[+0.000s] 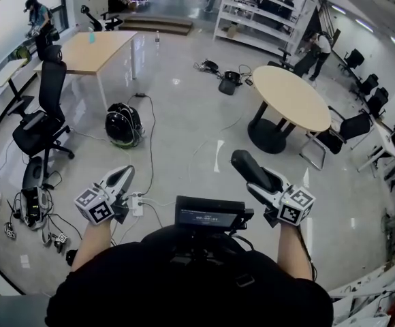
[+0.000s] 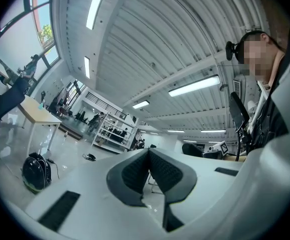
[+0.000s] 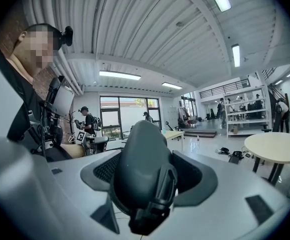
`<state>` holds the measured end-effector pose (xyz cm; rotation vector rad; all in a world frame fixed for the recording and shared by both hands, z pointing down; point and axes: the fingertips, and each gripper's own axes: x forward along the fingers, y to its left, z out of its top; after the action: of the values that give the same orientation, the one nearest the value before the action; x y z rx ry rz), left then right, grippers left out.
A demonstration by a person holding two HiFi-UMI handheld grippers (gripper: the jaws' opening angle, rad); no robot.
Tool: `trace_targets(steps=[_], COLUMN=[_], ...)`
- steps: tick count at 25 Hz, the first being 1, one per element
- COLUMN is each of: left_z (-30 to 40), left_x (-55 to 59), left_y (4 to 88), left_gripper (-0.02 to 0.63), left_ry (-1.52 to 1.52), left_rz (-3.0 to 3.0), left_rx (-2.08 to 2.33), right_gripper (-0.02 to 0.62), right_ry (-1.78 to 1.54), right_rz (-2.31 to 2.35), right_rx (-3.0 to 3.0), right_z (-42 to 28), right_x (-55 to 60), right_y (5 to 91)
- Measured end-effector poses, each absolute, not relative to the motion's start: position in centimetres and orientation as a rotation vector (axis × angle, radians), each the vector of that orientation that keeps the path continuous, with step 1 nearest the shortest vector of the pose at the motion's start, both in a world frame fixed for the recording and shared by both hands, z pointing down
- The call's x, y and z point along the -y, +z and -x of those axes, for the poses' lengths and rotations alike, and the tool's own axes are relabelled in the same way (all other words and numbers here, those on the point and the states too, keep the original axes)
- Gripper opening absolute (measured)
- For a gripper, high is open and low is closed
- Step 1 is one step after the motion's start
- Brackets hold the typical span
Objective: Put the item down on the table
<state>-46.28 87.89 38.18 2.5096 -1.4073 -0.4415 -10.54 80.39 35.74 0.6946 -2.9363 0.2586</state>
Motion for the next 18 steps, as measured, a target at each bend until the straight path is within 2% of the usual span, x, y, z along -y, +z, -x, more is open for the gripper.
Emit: trace_targets(steps=[10,18], left_z=[47.6,41.7], left_x=[-84.7,-78.4], left_y=[39.4,39.4], left_gripper=[0.002,0.002], left_ry=[-0.437,-0.401], left_rz=[-2.483,-2.47], left_rx=[1.375,1.451], right_gripper=[0.325,0.325], right_ry=[0.3,0.292], right_rz=[-0.674,-0.61], right_rx=[2.912,2.966], right_z=[12.4,6.8], right_x=[-77.4,-69.2], right_y=[37.0,38.5])
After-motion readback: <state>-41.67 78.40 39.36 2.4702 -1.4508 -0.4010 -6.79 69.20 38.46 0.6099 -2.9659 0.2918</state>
